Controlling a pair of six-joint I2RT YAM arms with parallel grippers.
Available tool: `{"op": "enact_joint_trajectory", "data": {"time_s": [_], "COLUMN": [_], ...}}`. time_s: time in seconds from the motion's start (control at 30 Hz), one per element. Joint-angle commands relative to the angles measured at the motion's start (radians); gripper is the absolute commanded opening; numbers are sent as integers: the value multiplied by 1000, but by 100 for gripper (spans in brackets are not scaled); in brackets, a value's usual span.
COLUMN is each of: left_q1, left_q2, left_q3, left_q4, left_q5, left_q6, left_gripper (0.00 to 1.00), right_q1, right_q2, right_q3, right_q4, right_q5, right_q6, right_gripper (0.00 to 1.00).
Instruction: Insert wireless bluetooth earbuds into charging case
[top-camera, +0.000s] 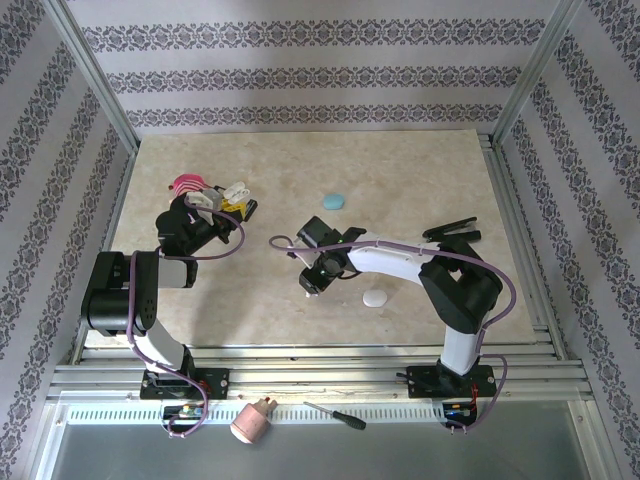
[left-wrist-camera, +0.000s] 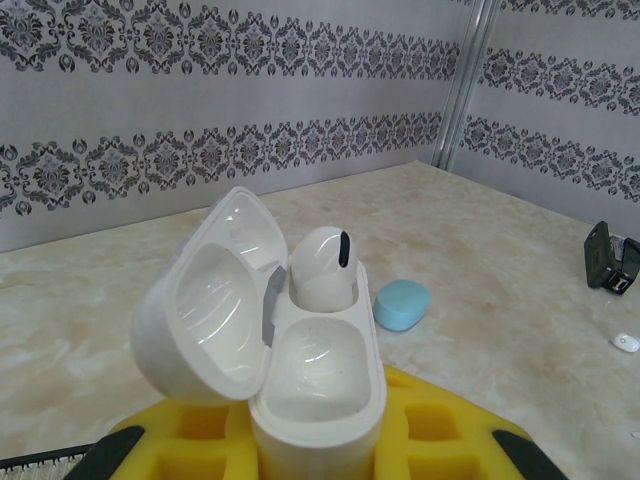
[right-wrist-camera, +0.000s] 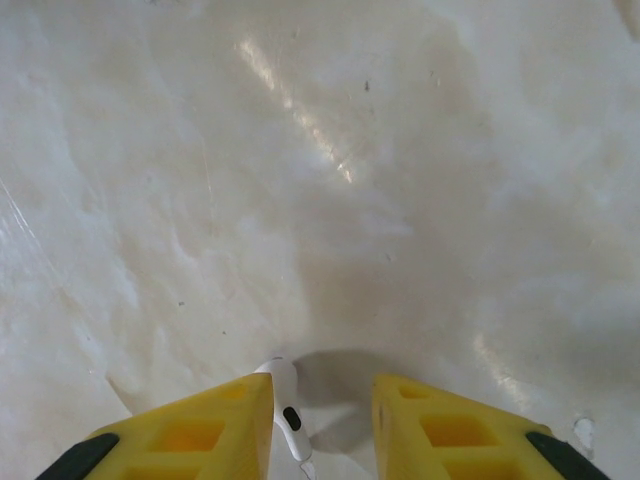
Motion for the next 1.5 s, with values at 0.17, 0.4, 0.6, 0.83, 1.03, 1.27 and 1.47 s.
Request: {"op": "enact_joint_trajectory", "data": {"time_s": [0.17, 0.4, 0.6, 0.83, 1.03, 1.27, 1.47], "left_q1": [17, 17, 17, 16, 17, 17, 18], "left_q2": [7, 9, 8, 10, 8, 6, 1], "left_q3": [3, 1, 0, 1, 0, -2, -5], "left_q4": [70, 70, 70, 70, 75, 77, 78], "left_q5": [31, 31, 30, 32, 31, 32, 31], "left_q6": [-15, -16, -15, -16, -18, -20, -16], "left_gripper": [3, 3, 3, 3, 3, 3, 3], "right_q1": [-1, -11, -13, 24, 51, 41, 27], "right_q2": [18, 39, 0, -80, -57, -13, -2], "right_q3": [-37, -39, -42, -73, -84, -89, -97], "right_q4": [5, 11, 4, 30, 46, 57, 60], "right_q5": [-20, -7, 10, -41, -74, -57, -46], "right_q6": [13, 14, 13, 2, 7, 26, 31], "right_gripper": [29, 27, 28, 34, 39, 30, 25]}}
